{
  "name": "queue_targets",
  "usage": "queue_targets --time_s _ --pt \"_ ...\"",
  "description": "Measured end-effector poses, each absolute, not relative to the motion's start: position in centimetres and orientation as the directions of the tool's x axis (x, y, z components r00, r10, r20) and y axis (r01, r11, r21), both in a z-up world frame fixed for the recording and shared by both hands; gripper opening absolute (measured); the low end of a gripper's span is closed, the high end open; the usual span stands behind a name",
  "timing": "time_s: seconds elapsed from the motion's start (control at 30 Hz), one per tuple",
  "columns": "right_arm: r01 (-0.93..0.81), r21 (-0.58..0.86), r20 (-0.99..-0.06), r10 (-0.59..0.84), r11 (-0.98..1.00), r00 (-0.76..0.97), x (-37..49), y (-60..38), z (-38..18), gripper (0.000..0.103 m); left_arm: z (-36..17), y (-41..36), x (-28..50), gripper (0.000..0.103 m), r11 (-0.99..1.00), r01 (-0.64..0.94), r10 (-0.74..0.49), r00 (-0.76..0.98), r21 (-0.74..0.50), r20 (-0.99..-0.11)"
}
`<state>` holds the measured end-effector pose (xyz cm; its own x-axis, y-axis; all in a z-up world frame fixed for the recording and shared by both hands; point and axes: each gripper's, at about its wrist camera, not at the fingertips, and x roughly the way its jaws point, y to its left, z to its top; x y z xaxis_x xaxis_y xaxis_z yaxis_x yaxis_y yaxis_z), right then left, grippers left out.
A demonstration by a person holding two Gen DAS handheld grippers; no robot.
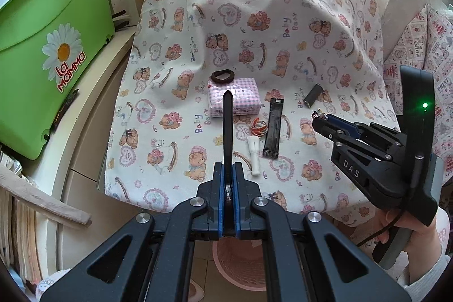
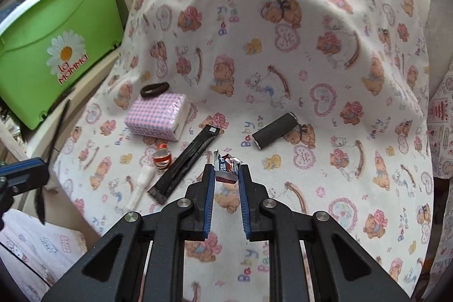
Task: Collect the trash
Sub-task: 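Carry spoon and wrapper over the wastebasket and open both tools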
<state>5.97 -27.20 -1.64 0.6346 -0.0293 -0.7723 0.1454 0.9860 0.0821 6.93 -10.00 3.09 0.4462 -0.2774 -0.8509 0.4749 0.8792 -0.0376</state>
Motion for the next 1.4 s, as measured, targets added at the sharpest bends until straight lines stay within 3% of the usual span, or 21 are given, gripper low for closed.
queue_targets --time_s 0.23,0.47,0.97,1.4 --pt "0.103 0.152 -0.729 0.041 0.983 0.683 0.7 -26.6 1.7 0.018 2.6 -10.2 3.8 0.005 0.859 0.503 -0.33 0.404 -0.094 -0.853" --pt "0.062 0.179 -0.754 0.097 0.982 0.65 -4.2 -23.6 3.2 0.018 1.3 -9.8 1.5 0.005 0.846 0.512 -0.366 0.351 -0.151 -0.862" --pt "0.063 0.187 -0.831 0.124 0.98 0.542 -9.3 -21.5 -1.5 0.018 -3.6 -11.4 -2.3 0.005 0.789 0.579 -0.395 0.225 -0.204 -0.891" --pt "0.115 0.174 -0.904 0.112 0.978 0.413 -9.0 -21.8 -6.9 0.019 -9.9 -12.2 -1.9 0.005 0.806 0.563 -0.293 0.112 -0.183 -0.95"
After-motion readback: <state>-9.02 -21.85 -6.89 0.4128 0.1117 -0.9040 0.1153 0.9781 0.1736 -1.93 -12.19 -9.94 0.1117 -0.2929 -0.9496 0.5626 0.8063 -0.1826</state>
